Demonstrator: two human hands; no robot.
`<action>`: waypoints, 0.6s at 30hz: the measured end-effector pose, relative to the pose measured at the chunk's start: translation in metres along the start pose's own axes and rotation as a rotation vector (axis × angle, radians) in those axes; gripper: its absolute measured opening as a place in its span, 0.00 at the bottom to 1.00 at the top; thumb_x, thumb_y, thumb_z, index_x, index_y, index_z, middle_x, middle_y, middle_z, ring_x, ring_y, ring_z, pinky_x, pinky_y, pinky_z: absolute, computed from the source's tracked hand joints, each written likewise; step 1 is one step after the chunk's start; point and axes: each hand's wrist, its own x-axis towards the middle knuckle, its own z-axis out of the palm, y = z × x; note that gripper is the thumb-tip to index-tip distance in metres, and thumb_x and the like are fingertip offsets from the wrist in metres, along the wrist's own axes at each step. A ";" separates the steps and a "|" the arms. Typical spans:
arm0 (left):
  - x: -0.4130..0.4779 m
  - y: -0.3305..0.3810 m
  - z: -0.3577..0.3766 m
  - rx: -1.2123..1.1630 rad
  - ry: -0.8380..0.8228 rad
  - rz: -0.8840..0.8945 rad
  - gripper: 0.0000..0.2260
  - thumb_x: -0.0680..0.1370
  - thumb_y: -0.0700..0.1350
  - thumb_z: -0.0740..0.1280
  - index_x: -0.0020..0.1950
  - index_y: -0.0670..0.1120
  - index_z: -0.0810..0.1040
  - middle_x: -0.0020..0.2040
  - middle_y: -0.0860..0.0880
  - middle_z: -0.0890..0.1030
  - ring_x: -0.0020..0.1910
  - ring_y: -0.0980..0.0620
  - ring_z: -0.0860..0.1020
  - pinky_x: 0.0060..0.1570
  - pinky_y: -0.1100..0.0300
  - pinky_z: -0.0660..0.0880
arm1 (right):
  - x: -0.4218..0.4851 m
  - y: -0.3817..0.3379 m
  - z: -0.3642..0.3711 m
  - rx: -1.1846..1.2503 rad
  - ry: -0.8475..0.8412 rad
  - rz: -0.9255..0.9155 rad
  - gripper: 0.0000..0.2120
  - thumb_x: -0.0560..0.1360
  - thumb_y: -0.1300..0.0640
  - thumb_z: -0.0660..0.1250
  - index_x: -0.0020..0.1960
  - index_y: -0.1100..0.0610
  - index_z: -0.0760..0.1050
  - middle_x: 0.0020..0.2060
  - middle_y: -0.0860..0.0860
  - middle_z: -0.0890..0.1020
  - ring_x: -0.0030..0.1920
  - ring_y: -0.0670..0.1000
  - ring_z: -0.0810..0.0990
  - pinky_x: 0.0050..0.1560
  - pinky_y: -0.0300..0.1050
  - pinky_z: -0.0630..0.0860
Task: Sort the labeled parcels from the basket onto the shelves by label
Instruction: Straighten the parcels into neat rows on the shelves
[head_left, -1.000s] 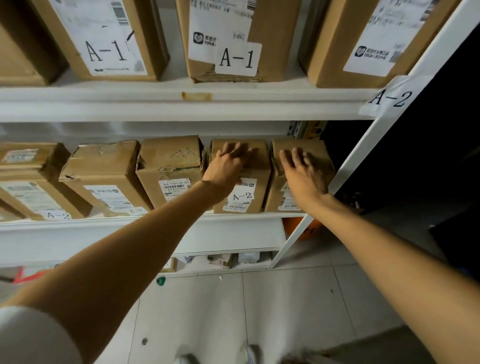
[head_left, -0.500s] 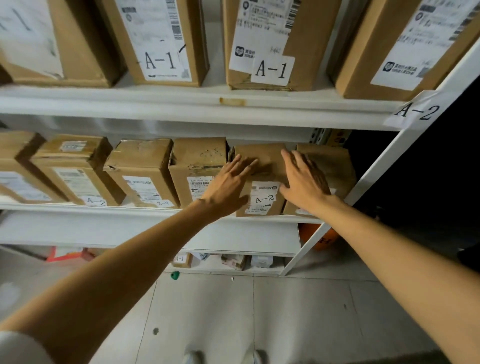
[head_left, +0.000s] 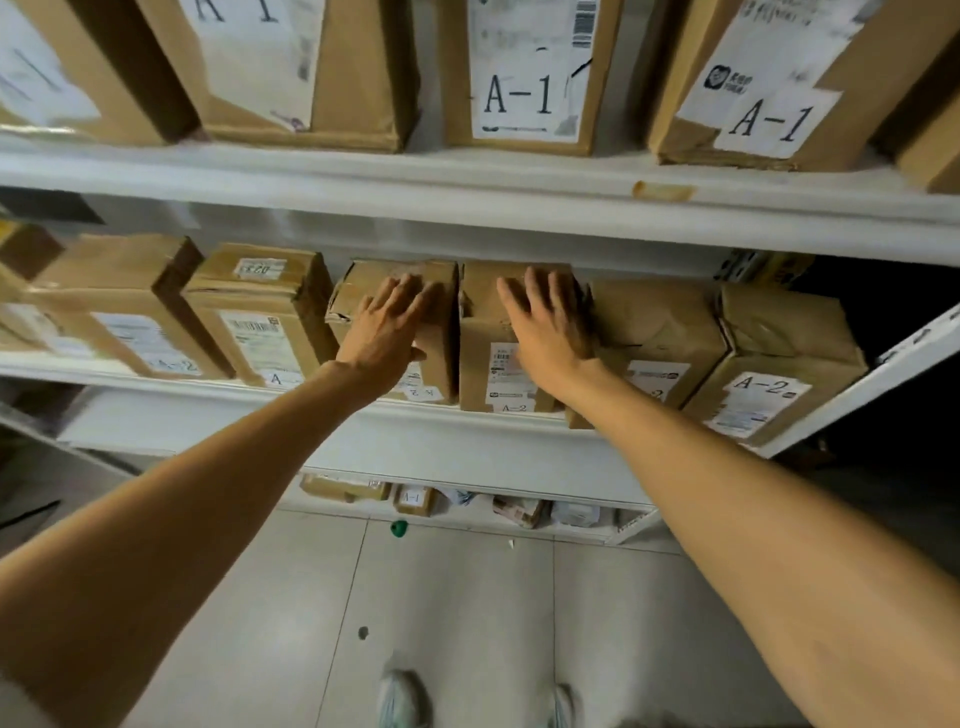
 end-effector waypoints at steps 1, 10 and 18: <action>-0.001 -0.002 0.001 -0.021 0.043 0.014 0.36 0.77 0.42 0.68 0.79 0.49 0.52 0.79 0.43 0.52 0.77 0.41 0.51 0.74 0.46 0.53 | 0.002 -0.002 0.002 -0.066 0.002 0.007 0.41 0.78 0.63 0.64 0.79 0.54 0.39 0.77 0.62 0.42 0.76 0.68 0.43 0.73 0.64 0.51; 0.000 -0.011 -0.005 -0.015 0.102 0.111 0.30 0.79 0.34 0.61 0.78 0.49 0.55 0.78 0.44 0.58 0.74 0.41 0.60 0.69 0.47 0.65 | -0.007 -0.015 -0.011 -0.295 -0.004 0.015 0.40 0.78 0.48 0.65 0.78 0.60 0.45 0.74 0.71 0.55 0.69 0.73 0.65 0.64 0.62 0.71; 0.001 -0.010 -0.010 -0.104 0.060 0.134 0.29 0.78 0.30 0.59 0.78 0.48 0.59 0.77 0.45 0.59 0.74 0.41 0.59 0.71 0.44 0.61 | -0.018 -0.017 -0.014 -0.257 -0.038 0.043 0.38 0.80 0.52 0.62 0.79 0.57 0.41 0.76 0.67 0.50 0.74 0.70 0.55 0.66 0.61 0.69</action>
